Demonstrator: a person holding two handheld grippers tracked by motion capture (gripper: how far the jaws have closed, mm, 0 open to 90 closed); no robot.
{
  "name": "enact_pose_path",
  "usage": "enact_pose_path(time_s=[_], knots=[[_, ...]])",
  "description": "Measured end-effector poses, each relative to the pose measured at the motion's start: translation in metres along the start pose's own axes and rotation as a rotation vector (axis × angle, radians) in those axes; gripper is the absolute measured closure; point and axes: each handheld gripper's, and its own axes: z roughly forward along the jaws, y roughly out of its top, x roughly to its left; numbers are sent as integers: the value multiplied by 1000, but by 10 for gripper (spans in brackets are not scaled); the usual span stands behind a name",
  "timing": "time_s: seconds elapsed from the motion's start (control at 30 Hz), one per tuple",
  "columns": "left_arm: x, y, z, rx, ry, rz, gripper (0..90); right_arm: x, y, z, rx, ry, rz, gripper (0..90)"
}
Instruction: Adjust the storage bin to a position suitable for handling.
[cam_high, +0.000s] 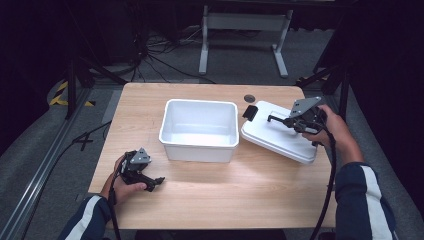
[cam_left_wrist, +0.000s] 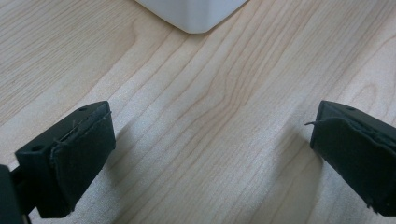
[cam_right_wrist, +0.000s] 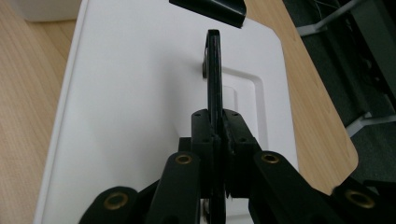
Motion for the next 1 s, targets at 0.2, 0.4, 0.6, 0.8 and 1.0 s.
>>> enact_pose_path(time_s=[0.2, 0.4, 0.6, 0.8, 1.0], knots=[[0, 0, 0, 0, 0, 0, 5, 1, -5, 15, 7, 19, 12, 851], [0, 0, 0, -1, 0, 0, 5, 1, -9, 29, 18, 34, 30, 851], [0, 0, 0, -1, 0, -1, 4, 1, -15, 39, 31, 44, 43, 851], [0, 0, 0, -1, 0, -1, 4, 2, -17, 45, 46, 59, 52, 851], [0, 0, 0, 0, 0, -1, 5, 3, -19, 53, 63, 71, 62, 850]])
